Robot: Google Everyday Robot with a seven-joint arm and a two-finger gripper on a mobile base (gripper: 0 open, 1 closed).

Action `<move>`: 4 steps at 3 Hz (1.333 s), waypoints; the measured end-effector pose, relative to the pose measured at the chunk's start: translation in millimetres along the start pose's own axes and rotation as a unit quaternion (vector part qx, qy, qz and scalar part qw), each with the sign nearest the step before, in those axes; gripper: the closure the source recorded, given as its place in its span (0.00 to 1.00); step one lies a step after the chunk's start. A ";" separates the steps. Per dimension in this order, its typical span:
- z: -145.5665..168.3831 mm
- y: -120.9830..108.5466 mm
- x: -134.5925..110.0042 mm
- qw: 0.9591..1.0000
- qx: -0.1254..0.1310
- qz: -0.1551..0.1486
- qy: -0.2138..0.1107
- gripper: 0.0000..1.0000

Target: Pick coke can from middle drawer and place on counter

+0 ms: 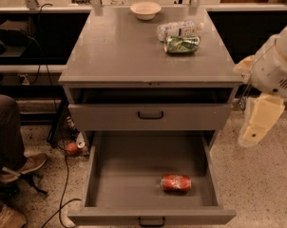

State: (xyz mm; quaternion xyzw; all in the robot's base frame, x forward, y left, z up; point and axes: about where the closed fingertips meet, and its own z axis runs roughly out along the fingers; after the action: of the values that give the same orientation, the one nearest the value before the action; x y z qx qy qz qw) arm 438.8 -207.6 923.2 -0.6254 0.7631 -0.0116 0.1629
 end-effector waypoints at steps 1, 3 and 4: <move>65.3 29.8 11.3 0.998 -0.050 0.002 -0.024 0.00; 159.3 74.2 7.4 0.992 -0.113 0.022 -0.059 0.00; 159.3 74.2 7.4 0.992 -0.113 0.022 -0.059 0.00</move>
Offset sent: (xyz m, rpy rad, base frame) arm -0.0343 0.0256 -0.1766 0.1769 0.2046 0.0437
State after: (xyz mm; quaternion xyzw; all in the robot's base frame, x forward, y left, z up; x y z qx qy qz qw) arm 408.9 -168.9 754.3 -0.6222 0.7622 0.1157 0.1360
